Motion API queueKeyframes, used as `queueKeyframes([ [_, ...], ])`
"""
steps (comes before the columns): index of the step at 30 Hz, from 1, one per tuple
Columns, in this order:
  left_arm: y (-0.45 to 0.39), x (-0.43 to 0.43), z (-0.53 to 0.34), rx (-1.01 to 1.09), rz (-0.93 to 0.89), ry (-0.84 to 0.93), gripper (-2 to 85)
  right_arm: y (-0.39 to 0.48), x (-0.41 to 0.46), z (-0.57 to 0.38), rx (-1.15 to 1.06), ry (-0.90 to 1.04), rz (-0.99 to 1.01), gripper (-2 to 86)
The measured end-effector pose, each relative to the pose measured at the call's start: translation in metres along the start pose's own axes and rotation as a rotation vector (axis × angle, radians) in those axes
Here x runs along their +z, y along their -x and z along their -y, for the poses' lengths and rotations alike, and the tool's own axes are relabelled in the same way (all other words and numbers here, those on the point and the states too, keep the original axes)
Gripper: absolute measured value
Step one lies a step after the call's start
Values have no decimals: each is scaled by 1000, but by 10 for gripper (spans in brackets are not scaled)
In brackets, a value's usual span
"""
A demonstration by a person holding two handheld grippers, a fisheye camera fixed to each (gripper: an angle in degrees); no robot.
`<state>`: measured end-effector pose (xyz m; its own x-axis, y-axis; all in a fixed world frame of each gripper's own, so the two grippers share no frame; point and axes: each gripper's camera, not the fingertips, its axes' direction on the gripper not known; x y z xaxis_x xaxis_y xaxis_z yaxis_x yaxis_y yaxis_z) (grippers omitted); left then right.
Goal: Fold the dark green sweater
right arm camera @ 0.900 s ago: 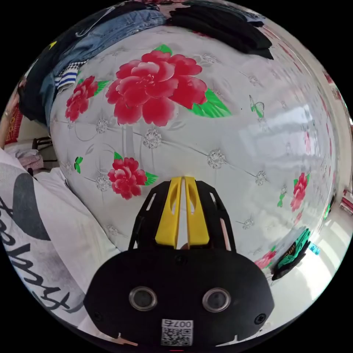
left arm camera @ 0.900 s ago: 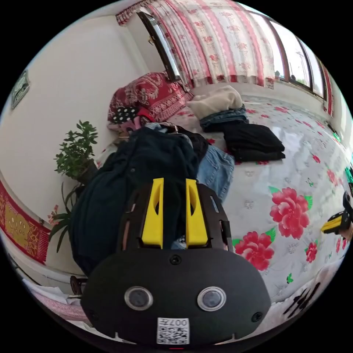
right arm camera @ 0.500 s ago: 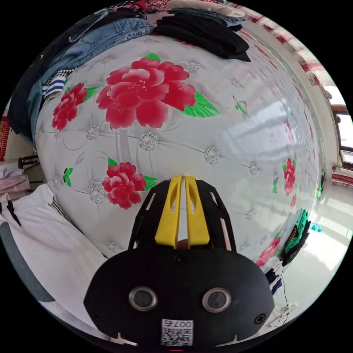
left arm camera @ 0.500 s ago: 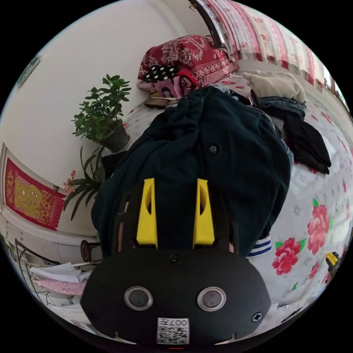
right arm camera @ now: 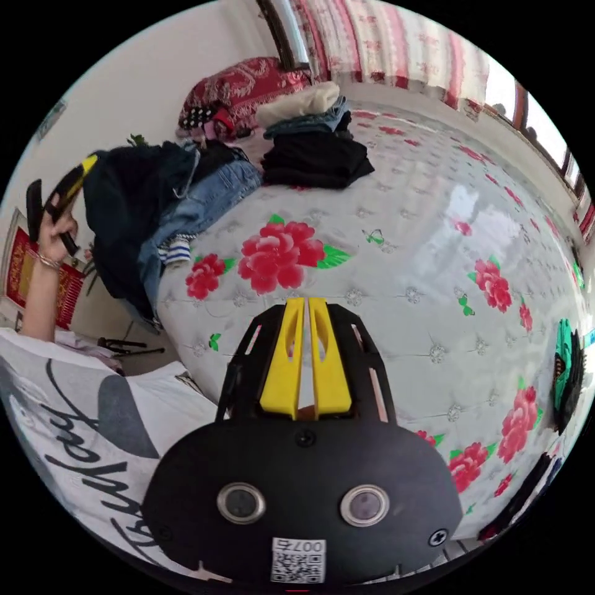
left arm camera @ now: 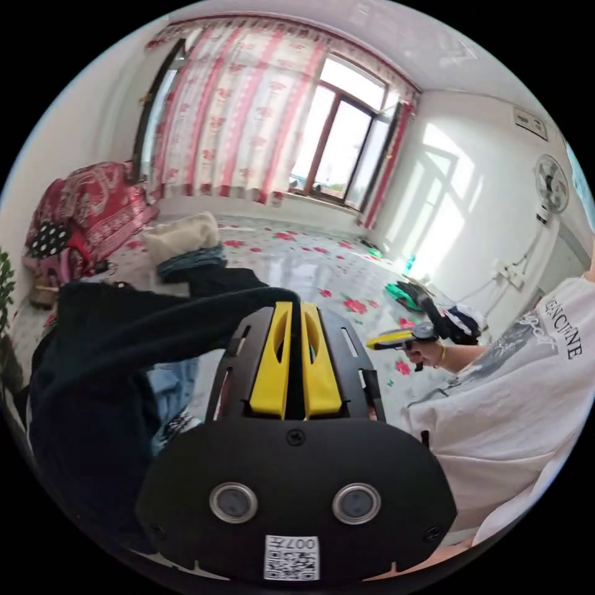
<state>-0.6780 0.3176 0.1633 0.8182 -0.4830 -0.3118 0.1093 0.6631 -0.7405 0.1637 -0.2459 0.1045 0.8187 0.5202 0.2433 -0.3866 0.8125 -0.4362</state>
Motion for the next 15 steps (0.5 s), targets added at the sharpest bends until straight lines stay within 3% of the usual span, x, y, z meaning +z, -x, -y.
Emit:
queueKeyframes([
  [4, -106, 91, 1, 87, -449, 56, -4, -40, -66, -2, 122, -164, 319, 35],
  [6, -183, 140, -4, 200, -709, 135, -3, -66, -85, -11, 187, -194, 377, 42],
  [9, -251, 174, -15, 326, -822, 284, -2, -106, -110, -35, 270, -174, 342, 46],
  [15, -276, 207, -54, 338, -811, 490, 1, -151, -111, -88, 433, -65, 274, 54],
])
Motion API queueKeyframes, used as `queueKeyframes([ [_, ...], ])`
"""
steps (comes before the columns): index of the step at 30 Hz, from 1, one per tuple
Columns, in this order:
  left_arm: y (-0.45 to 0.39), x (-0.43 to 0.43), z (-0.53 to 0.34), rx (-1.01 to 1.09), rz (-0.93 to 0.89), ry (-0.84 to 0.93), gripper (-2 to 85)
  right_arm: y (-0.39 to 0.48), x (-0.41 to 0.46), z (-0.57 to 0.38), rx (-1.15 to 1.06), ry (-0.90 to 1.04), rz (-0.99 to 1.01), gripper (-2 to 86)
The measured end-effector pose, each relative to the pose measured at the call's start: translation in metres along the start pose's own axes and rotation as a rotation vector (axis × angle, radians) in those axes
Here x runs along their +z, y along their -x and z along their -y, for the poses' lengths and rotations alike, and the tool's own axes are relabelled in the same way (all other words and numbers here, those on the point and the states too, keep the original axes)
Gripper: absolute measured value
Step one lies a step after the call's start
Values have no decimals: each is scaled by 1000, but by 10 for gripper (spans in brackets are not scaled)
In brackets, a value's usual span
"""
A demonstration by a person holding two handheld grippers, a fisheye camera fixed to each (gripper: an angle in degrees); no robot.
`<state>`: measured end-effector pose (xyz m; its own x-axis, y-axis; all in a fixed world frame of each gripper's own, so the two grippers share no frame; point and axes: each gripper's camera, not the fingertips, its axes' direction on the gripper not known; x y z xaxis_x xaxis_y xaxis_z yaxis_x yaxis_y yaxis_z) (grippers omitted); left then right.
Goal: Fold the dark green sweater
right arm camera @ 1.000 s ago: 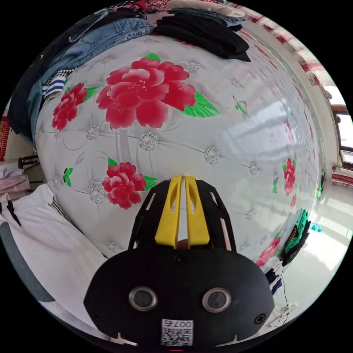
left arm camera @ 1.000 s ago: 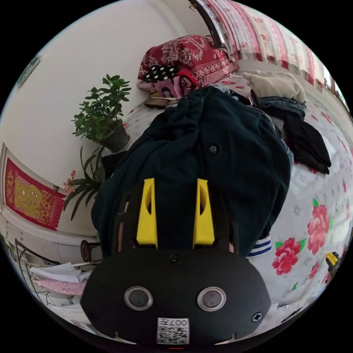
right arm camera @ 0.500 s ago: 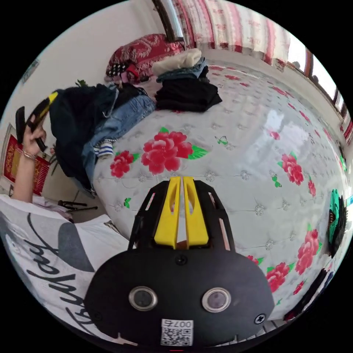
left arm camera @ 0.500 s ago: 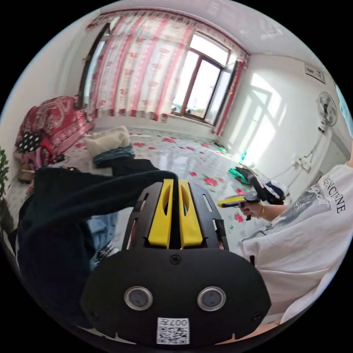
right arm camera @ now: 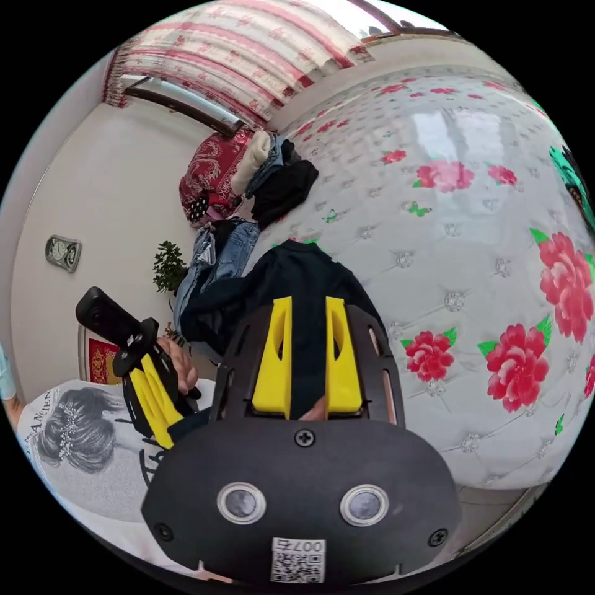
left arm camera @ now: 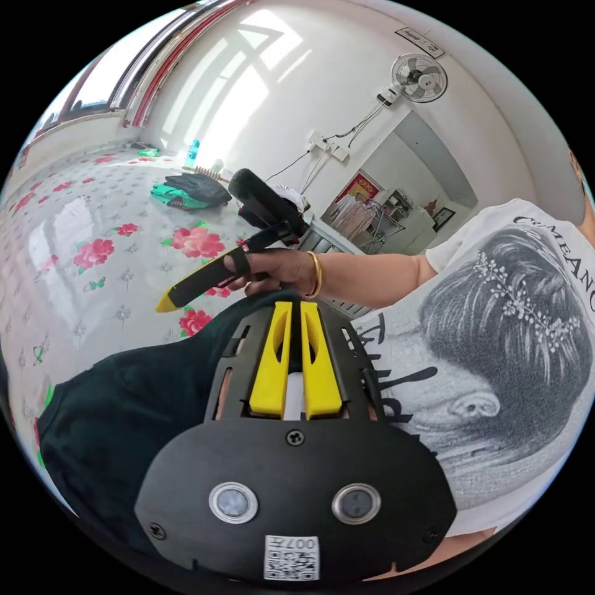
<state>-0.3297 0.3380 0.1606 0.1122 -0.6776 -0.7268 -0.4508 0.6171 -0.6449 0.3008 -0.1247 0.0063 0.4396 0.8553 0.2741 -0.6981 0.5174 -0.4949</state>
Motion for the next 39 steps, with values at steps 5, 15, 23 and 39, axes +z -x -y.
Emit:
queueKeyframes([
  [5, 6, -3, -3, -32, 50, -27, 7, -7, 35, -2, 58, 68, -92, 69],
  [15, 62, -74, -55, -257, 266, -148, 67, 22, 131, 61, 10, 193, -409, 76],
  [23, 135, -206, -215, -810, 857, -174, 96, 47, 189, 83, 7, 214, -462, 66],
  [39, 362, -169, -209, -1079, 991, 150, 35, 101, 275, 90, -41, 425, -605, 6],
])
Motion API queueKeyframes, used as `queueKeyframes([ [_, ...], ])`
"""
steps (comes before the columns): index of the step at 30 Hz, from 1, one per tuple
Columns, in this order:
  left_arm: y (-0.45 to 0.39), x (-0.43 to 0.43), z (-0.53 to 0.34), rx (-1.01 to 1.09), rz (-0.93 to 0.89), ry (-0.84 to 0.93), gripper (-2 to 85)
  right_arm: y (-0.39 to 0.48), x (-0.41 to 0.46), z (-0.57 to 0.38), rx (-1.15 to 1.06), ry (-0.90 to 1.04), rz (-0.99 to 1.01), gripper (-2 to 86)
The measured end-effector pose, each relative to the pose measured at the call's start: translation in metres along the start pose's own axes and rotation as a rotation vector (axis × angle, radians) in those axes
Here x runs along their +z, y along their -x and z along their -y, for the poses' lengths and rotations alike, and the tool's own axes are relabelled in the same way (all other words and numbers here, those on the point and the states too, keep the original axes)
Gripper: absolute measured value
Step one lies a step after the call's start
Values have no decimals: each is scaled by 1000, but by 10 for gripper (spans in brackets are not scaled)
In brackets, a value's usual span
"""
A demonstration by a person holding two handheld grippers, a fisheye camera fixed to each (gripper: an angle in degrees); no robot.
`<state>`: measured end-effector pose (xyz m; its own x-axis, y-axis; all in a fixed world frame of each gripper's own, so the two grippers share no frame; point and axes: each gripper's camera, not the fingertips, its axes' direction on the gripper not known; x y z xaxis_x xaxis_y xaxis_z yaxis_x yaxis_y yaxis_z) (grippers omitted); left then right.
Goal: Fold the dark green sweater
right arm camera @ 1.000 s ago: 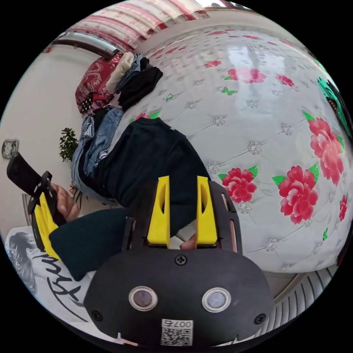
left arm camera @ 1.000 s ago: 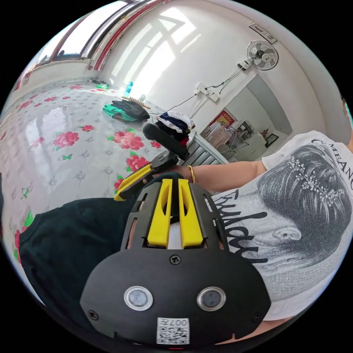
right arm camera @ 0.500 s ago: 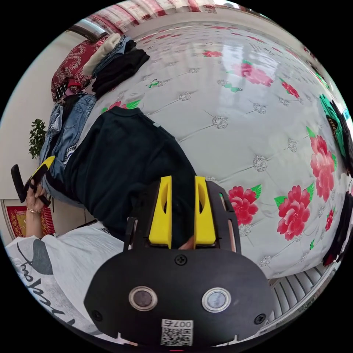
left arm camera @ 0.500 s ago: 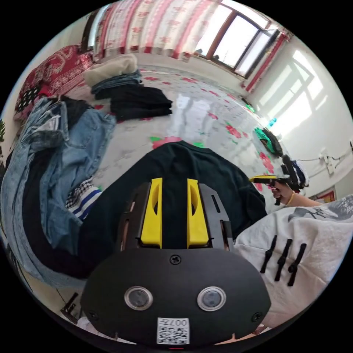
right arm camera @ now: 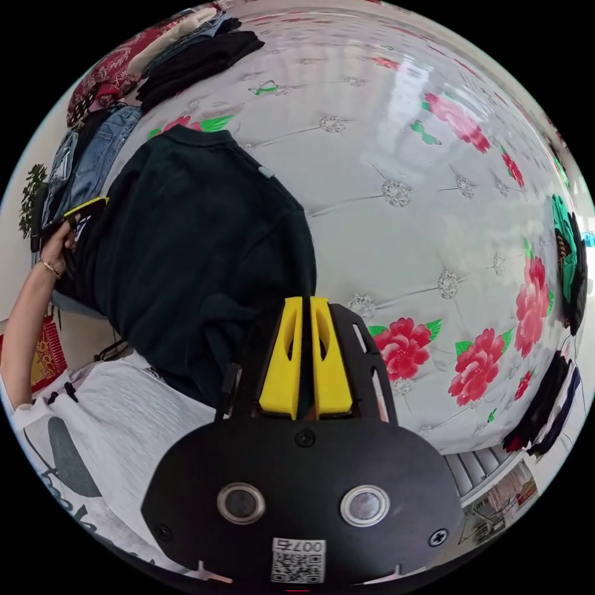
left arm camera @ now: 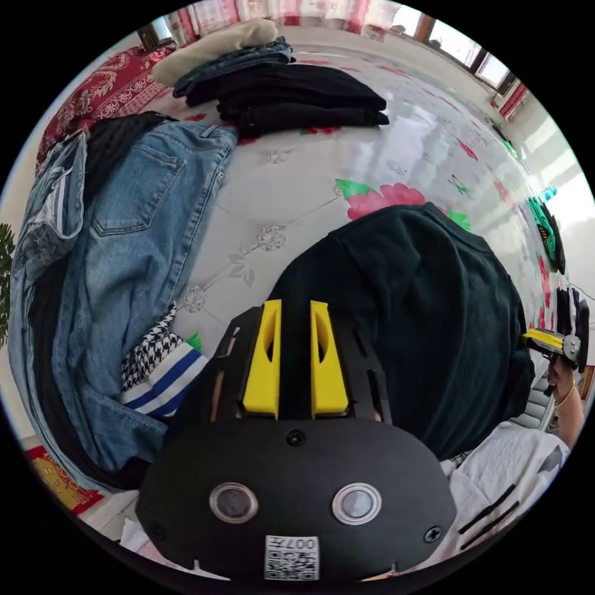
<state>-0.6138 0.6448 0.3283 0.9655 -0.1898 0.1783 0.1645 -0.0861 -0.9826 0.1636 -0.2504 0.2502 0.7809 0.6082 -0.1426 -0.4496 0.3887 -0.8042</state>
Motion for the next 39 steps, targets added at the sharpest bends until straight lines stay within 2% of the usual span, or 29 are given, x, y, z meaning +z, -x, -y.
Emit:
queueKeyframes([
  [4, 21, -7, -4, -80, -153, -22, -2, 2, -22, -37, 31, -151, 53, 1],
  [6, 34, -39, -16, -99, -218, -134, -6, 2, -38, -57, 27, -222, 84, 0],
  [13, 30, -152, -70, -60, -246, -387, -9, 1, -101, -127, -34, -442, 196, -1],
  [18, -11, -241, -120, 46, -251, -596, -9, 11, -157, -162, -166, -549, 89, -2],
  [24, -64, -302, -183, 100, -307, -887, -9, -25, -233, -232, -89, -806, -15, -1],
  [29, -99, -317, -208, 133, -272, -964, -9, -46, -287, -302, -90, -991, -79, 0],
  [31, -111, -322, -191, 205, -228, -970, -9, -55, -315, -316, -98, -1049, -122, 0],
  [33, -120, -320, -140, 284, -245, -961, -9, -63, -339, -302, -120, -1064, -162, 1],
  [35, -130, -313, -81, 318, -267, -930, -8, -75, -363, -266, -137, -1061, -174, 2],
  [37, -145, -297, -13, 308, -208, -869, -8, -100, -388, -187, -97, -1004, -165, 7],
  [39, -153, -257, 72, 188, -157, -725, -7, -130, -389, -127, 41, -939, -125, 13],
])
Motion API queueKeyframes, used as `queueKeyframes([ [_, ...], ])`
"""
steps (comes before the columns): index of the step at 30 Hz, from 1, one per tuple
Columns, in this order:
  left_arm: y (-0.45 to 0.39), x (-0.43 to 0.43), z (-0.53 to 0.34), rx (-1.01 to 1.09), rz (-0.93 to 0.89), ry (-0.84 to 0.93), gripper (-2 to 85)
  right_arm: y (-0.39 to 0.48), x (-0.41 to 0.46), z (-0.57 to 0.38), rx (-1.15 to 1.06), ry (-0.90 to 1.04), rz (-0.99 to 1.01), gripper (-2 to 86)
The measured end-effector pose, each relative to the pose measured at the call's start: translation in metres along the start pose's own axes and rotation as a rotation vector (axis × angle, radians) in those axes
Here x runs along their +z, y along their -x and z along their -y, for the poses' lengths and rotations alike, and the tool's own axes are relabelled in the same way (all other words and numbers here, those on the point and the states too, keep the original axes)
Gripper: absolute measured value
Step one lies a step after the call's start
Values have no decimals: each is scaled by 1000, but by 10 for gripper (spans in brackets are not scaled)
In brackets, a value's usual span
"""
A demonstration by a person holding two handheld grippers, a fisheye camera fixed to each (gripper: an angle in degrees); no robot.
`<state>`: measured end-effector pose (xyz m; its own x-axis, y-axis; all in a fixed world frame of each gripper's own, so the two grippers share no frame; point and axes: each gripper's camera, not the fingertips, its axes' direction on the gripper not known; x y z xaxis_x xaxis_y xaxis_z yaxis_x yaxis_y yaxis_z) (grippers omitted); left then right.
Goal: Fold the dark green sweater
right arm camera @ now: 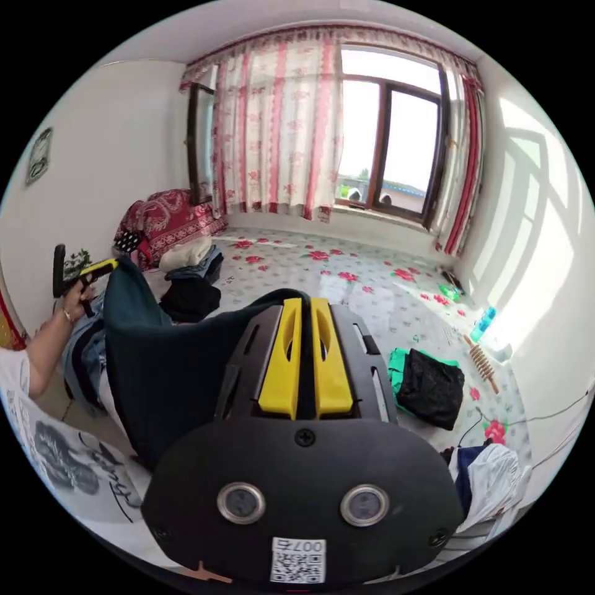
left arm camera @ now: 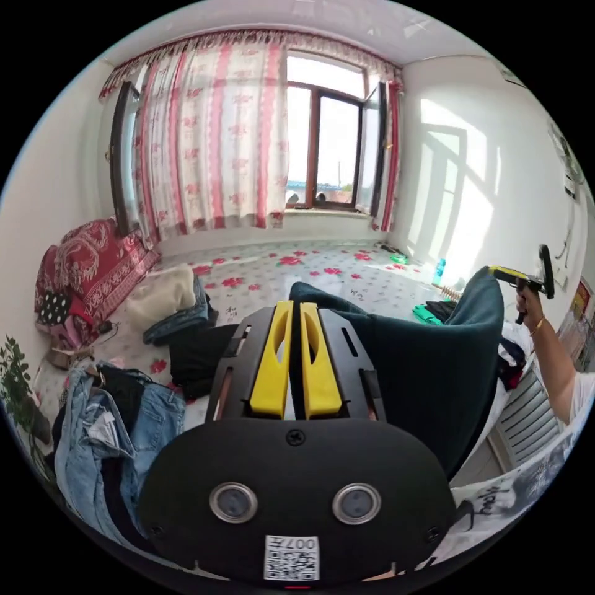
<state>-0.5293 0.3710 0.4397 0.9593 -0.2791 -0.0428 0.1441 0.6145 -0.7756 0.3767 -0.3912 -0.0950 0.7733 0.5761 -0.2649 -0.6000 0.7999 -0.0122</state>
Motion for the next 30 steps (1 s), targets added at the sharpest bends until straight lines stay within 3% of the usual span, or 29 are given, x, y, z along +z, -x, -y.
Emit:
queueKeyframes([
  [3, 21, 68, -7, -143, 98, 149, -8, -34, 76, 2, 162, 166, 94, 24],
  [6, 27, 98, -68, -110, 132, 246, -9, -44, 125, -65, 246, 276, 232, 35],
  [9, 26, 124, -169, -31, 99, 438, -9, -49, 156, -177, 309, 401, 201, 42],
  [13, 21, 140, -281, -78, -19, 681, -9, -65, 174, -289, 403, 641, 69, 52],
  [20, 4, 153, -323, -130, -112, 785, 27, -94, 181, -255, 395, 572, -82, 74],
  [26, 8, 178, -318, -119, -115, 833, 47, -94, 244, -248, 322, 775, -64, 45],
  [30, 14, 177, -312, -77, -69, 813, 38, -140, 206, -210, 234, 692, -375, 38],
])
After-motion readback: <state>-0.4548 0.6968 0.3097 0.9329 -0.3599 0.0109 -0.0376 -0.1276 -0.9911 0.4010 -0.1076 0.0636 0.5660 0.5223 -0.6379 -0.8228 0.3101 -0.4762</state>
